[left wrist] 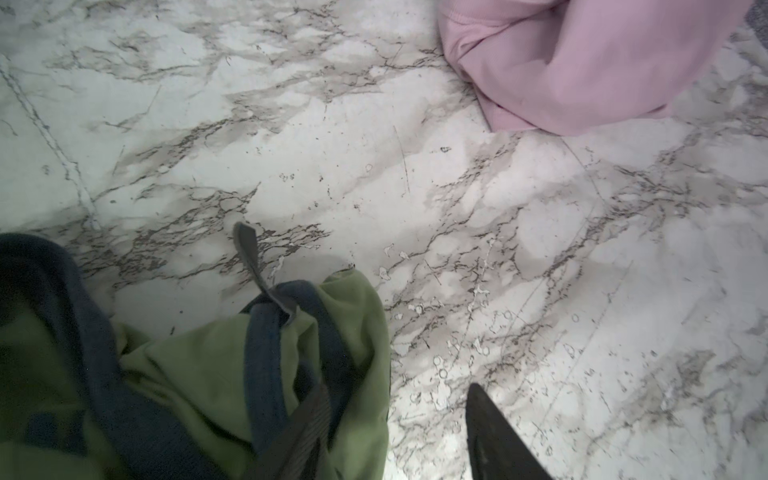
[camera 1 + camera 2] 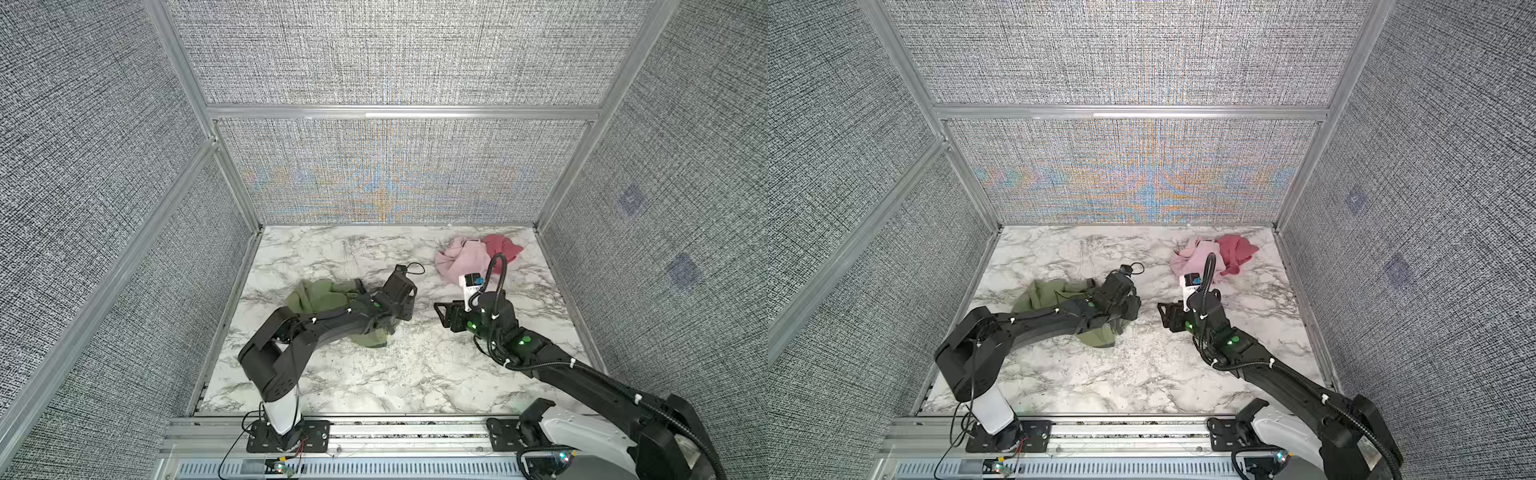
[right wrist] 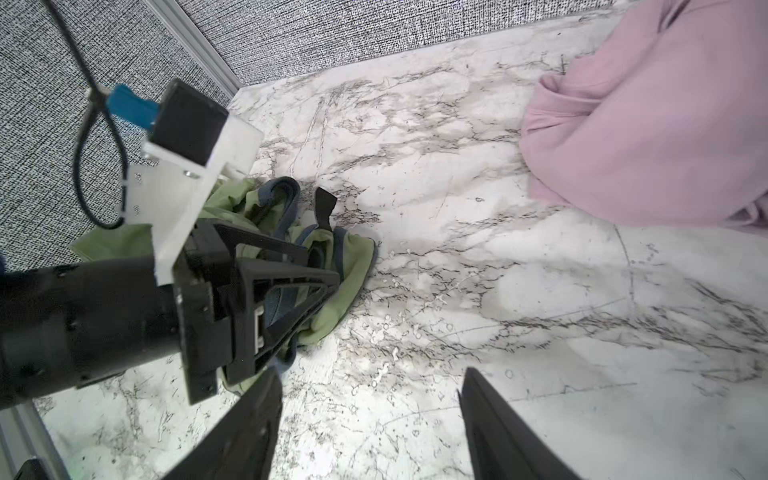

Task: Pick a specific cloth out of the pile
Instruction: 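Grasp the green shirt with the left gripper while the right gripper withdraws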

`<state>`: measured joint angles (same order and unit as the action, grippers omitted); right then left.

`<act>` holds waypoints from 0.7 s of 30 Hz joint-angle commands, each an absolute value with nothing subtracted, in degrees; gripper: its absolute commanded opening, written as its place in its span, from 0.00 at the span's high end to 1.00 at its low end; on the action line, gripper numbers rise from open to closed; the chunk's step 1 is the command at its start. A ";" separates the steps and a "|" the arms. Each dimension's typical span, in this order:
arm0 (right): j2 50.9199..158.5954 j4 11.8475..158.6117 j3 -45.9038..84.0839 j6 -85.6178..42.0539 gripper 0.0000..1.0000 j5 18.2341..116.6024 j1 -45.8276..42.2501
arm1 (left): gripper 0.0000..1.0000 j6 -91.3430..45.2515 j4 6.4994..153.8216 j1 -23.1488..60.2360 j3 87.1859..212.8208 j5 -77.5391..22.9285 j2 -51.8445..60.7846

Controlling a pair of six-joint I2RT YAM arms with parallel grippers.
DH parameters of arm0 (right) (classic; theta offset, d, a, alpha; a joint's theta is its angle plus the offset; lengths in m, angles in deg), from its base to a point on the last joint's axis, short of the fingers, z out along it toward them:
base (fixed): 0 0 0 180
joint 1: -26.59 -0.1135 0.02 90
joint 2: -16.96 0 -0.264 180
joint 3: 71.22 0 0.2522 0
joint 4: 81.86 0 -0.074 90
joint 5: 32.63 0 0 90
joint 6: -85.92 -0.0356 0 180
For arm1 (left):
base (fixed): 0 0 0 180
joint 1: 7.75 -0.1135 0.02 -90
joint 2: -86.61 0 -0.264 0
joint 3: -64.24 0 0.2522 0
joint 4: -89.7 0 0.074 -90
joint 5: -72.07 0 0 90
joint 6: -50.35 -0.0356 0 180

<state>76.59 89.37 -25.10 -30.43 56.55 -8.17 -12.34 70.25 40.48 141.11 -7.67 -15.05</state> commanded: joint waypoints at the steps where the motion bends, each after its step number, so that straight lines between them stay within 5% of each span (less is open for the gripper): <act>1: 75.67 88.33 -25.47 -31.06 0.30 55.70 -7.57 | 0.44 -10.79 65.34 40.45 143.57 -4.38 -18.01; 21: 73.49 87.37 -26.49 -31.86 0.30 54.93 -7.18 | 0.43 -9.35 63.70 40.42 148.99 -3.67 -28.08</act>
